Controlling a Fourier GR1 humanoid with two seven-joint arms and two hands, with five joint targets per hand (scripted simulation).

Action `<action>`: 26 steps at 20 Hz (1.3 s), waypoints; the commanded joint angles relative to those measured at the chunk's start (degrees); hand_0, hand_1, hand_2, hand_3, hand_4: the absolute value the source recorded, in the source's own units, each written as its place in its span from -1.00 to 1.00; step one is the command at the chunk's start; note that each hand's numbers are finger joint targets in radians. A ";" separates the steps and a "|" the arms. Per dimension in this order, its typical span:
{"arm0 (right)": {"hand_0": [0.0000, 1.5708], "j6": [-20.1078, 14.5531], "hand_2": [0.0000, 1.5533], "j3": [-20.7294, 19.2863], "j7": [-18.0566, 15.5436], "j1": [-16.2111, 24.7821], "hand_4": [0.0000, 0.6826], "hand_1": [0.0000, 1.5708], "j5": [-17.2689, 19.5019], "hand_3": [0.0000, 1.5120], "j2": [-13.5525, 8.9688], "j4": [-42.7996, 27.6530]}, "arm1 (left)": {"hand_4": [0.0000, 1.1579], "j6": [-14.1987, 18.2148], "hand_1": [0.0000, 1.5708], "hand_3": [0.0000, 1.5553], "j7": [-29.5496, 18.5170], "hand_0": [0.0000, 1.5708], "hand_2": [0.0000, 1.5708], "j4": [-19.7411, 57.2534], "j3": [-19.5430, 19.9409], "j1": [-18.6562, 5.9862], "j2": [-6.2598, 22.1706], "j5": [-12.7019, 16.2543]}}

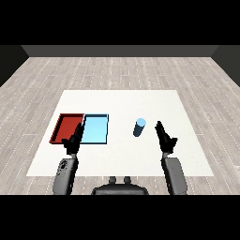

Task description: Pick the blue can and put it in the blue box

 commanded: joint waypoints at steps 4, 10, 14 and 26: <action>-1.00 3.70 -1.00 -7.17 -1.31 -10.03 -1.00 -1.00 -2.04 -1.00 -5.06 11.48 | -1.00 -1.27 -1.00 -1.00 -0.07 -1.00 -1.00 0.29 -1.09 0.47 0.65 -1.87; -1.00 12.03 -1.00 -10.68 -14.97 -12.77 -1.00 -1.00 -11.46 -1.00 -3.97 12.07 | -1.00 -2.99 -1.00 -1.00 -19.14 -1.00 -1.00 -5.62 0.16 1.10 -2.95 3.00; -1.00 16.40 -1.00 -11.76 -17.24 -15.10 -1.00 -1.00 -12.76 -1.00 -6.29 16.50 | -1.00 -4.05 -1.00 -1.00 -27.10 -1.00 -1.00 -0.63 -0.50 2.94 -3.96 2.60; -1.00 15.30 -1.00 -12.72 -24.53 -19.86 -1.00 -1.00 -9.84 -1.00 -6.84 31.40 | -1.00 -5.25 -1.00 -1.00 -25.05 -1.00 -1.00 -2.46 1.23 1.95 -2.11 4.82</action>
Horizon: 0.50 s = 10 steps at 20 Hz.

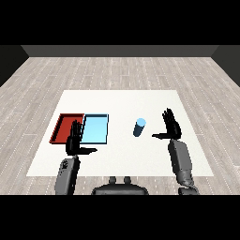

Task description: Pick the blue can and put it in the blue box

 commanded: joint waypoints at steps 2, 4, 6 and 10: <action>-1.00 -0.33 -1.00 -0.58 4.44 -0.22 -1.00 -1.00 -2.45 -1.00 -0.19 -1.15 | -1.00 -0.50 -1.00 -1.00 1.15 -1.00 -1.00 -6.64 -1.41 5.83 -0.05 0.11; -1.00 2.11 -1.00 -1.32 -1.89 -4.48 -1.00 -1.00 -0.75 -1.00 -1.40 10.67 | -1.00 -0.71 -1.00 -1.00 4.28 -1.00 -1.00 0.25 2.92 -3.73 2.05 2.94; -1.00 1.34 -1.00 -0.36 1.26 -3.54 -1.00 -1.00 -1.95 -1.00 -0.58 6.20 | -1.00 -1.22 -1.00 -1.00 0.63 -1.00 -1.00 -1.98 -0.10 1.41 0.30 1.12; -1.00 -0.93 -1.00 0.05 2.10 -1.35 -1.00 -1.00 -2.96 -1.00 2.58 4.52 | -1.00 2.76 -1.00 -1.00 -4.37 -1.00 -1.00 4.20 -3.54 -0.06 -1.51 -0.18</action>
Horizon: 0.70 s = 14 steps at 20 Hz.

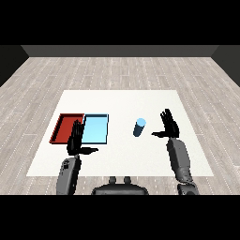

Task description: Pick the blue can and put it in the blue box

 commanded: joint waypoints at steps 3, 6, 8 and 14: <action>-1.00 -3.25 -1.00 1.59 2.39 -1.87 -1.00 -1.00 0.75 -1.00 2.14 1.55 | -1.00 -1.24 -1.00 -1.00 4.71 -1.00 -1.00 -4.05 2.59 -0.63 2.84 2.89; -1.00 -2.45 -1.00 0.54 -1.87 -6.32 -1.00 -1.00 1.00 -1.00 1.62 10.88 | -1.00 -0.65 -1.00 -1.00 0.61 -1.00 -1.00 -1.30 0.63 1.14 0.76 0.75; -1.00 -3.20 -1.00 1.23 -1.42 -4.26 -1.00 -1.00 0.35 -1.00 4.10 9.66 | -1.00 -0.66 -1.00 -1.00 1.70 -1.00 -1.00 -4.90 1.01 3.32 1.11 1.48; -1.00 -4.33 -1.00 1.73 -1.98 -4.02 -1.00 -1.00 0.54 -1.00 4.73 11.59 | -1.00 -3.18 -1.00 -1.00 -0.91 -1.00 -1.00 -2.73 1.77 3.88 1.25 3.17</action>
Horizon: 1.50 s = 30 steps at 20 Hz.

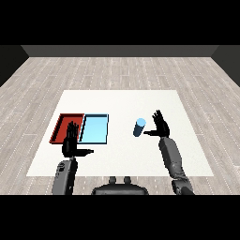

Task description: Pick the blue can and put it in the blue box

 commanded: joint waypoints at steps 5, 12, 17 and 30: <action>-1.00 -1.40 -1.00 1.41 -3.52 -2.42 -1.00 -1.00 1.46 -1.00 2.15 6.98 | -1.00 1.98 -1.00 -1.00 0.08 -1.00 -1.00 -0.32 -0.54 -0.31 -0.89 -1.57; -1.00 0.77 -1.00 1.28 -9.14 -4.56 -1.00 -1.00 2.38 -1.00 2.04 15.09 | -1.00 1.06 -1.00 -1.00 1.17 -1.00 -1.00 0.43 1.37 -3.15 0.50 0.23; -1.00 1.46 -1.00 1.44 -4.62 -2.38 -1.00 -1.00 0.03 -1.00 2.08 9.08 | -1.00 2.24 -1.00 -1.00 -4.09 -1.00 -1.00 4.06 -0.95 -2.29 -1.79 -3.30; -1.00 0.12 -1.00 -0.82 -11.08 -15.50 -1.00 -1.00 2.23 -1.00 2.71 29.06 | -1.00 2.33 -1.00 -1.00 -0.44 -1.00 -1.00 -0.43 0.79 -1.69 0.00 -1.68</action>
